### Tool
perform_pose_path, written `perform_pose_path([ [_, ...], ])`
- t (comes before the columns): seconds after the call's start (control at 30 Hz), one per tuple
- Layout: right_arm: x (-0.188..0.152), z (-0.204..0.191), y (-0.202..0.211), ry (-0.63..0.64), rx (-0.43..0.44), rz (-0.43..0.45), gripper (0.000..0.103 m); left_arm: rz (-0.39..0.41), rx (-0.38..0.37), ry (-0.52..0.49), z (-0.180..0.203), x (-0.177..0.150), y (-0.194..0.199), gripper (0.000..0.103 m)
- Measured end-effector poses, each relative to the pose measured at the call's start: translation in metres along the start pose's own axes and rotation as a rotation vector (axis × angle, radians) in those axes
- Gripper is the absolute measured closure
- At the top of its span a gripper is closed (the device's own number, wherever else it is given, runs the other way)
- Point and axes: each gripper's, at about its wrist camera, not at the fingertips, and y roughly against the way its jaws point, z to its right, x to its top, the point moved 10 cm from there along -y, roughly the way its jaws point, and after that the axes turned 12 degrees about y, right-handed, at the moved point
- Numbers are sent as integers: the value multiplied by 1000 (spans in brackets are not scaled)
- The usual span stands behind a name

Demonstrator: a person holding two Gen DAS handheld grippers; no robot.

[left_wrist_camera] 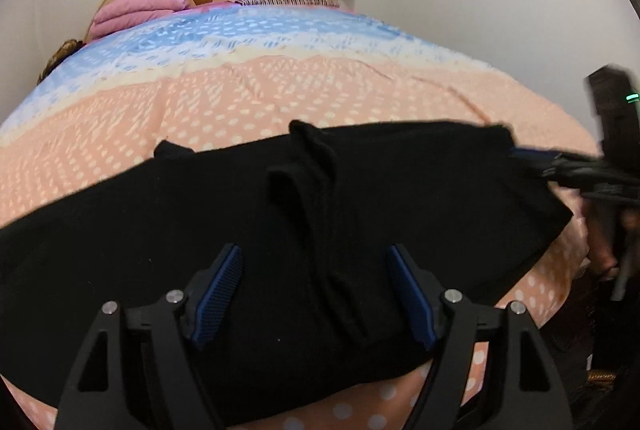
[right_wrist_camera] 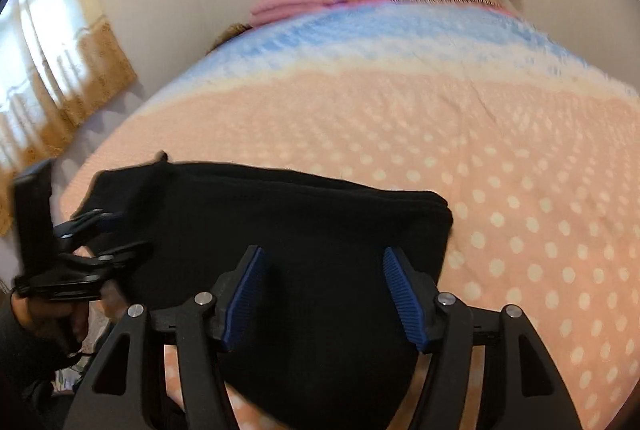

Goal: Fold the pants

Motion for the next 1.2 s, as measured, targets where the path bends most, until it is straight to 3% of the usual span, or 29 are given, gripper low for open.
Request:
perform_pose_path([
  [0.13, 2, -9, 20, 16, -11, 46, 40, 1, -8, 15, -2, 0, 5, 25],
  [0.23, 2, -35, 40, 48, 52, 91, 39, 45, -8, 53, -9, 8, 14, 23],
  [0.27, 3, -48, 41, 75, 76, 94, 39, 63, 12, 70, -16, 11, 16, 17],
  [0.33, 1, -79, 39, 162, 123, 78, 39, 60, 45, 103, -32, 11, 15, 7],
  [0.43, -10, -115, 24, 278, 150, 32, 39, 25, 49, 130, -46, 0, 16, 7],
  [0.53, -28, -117, 0, 309, 95, -65, 40, 28, 56, 130, -56, -10, 29, 7],
  [0.7, -32, -111, 4, 285, 114, -68, 40, 19, 75, 131, -70, -22, 40, 7],
  [0.9, -2, -132, 7, 304, 194, -12, 40, 67, 94, 162, -93, -11, 57, 7],
  [1.07, 15, -175, -10, 376, 251, 4, 40, 135, 198, 203, -140, 5, 78, 7],
  [1.2, -9, -201, -42, 446, 266, -89, 39, 178, 329, 253, -199, 10, 93, 6],
])
